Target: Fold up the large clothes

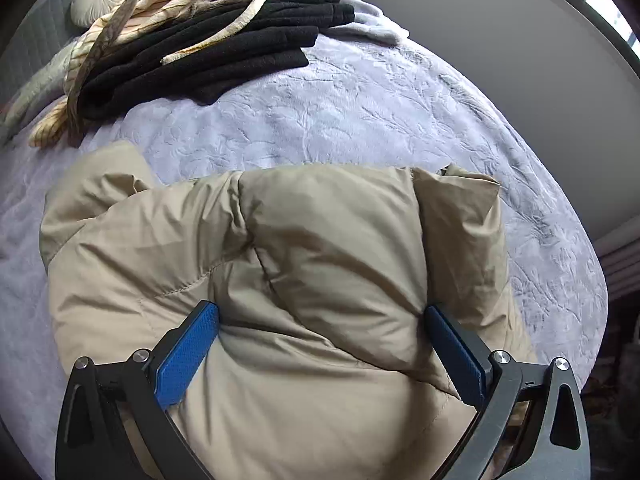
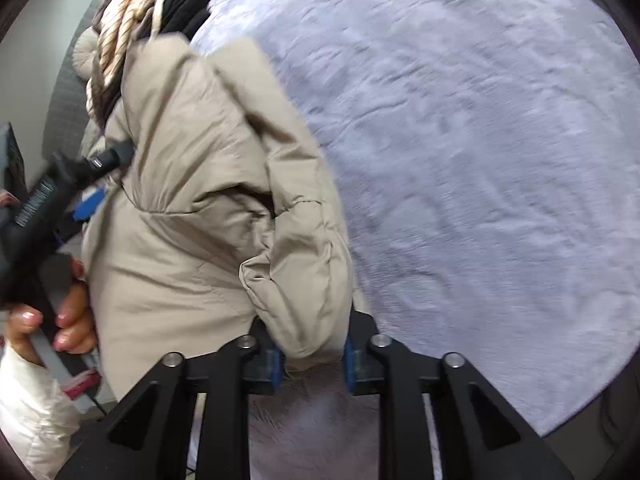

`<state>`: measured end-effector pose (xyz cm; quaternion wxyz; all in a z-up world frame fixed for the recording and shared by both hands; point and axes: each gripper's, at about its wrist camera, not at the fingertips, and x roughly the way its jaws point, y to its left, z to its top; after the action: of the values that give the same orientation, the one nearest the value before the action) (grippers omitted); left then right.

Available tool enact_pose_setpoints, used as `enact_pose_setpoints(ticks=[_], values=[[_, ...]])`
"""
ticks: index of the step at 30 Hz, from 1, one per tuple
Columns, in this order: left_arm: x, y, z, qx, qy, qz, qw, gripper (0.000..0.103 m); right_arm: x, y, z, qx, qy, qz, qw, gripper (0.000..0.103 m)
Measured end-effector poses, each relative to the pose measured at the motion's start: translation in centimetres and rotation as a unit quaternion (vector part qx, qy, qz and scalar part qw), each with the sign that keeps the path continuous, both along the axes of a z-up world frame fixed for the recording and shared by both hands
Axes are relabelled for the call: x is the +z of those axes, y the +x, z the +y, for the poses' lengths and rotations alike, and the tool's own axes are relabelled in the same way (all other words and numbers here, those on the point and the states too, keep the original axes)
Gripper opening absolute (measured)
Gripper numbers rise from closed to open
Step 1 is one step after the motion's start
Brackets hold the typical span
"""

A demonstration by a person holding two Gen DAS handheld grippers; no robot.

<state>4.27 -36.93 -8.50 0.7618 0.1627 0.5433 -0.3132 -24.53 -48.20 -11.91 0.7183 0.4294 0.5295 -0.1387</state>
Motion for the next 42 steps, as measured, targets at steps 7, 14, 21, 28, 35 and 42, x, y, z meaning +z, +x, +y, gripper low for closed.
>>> enact_pose_setpoints(ticks=[7,14,21,28,35,42], values=[[-0.5,1.2,0.7,0.023,-0.011,0.019,0.9995,0.102,7.9,1.1,-1.2,0.031,-0.091,-0.098,0.991,0.034],[2.8,0.7,3.2,0.05,-0.003,0.02,0.9985,0.102,3.2,9.6,1.8,0.152,-0.112,-0.039,0.981,0.033],[5.7,-0.6,10.1,0.119,0.005,0.013,0.9928,0.102,-0.8,9.6,1.1,0.136,-0.078,-0.011,0.988,0.033],[3.0,-2.4,15.7,0.171,0.024,0.062,0.9829,0.102,0.7,11.3,0.1,0.137,-0.074,-0.003,0.988,0.036],[1.5,-3.3,17.2,0.191,0.005,0.082,0.978,0.102,2.6,11.4,-0.4,0.145,-0.078,-0.002,0.986,0.043],[1.2,-3.2,17.4,0.193,0.007,0.086,0.9775,0.102,4.1,10.8,-1.2,0.148,-0.082,-0.012,0.985,0.05]])
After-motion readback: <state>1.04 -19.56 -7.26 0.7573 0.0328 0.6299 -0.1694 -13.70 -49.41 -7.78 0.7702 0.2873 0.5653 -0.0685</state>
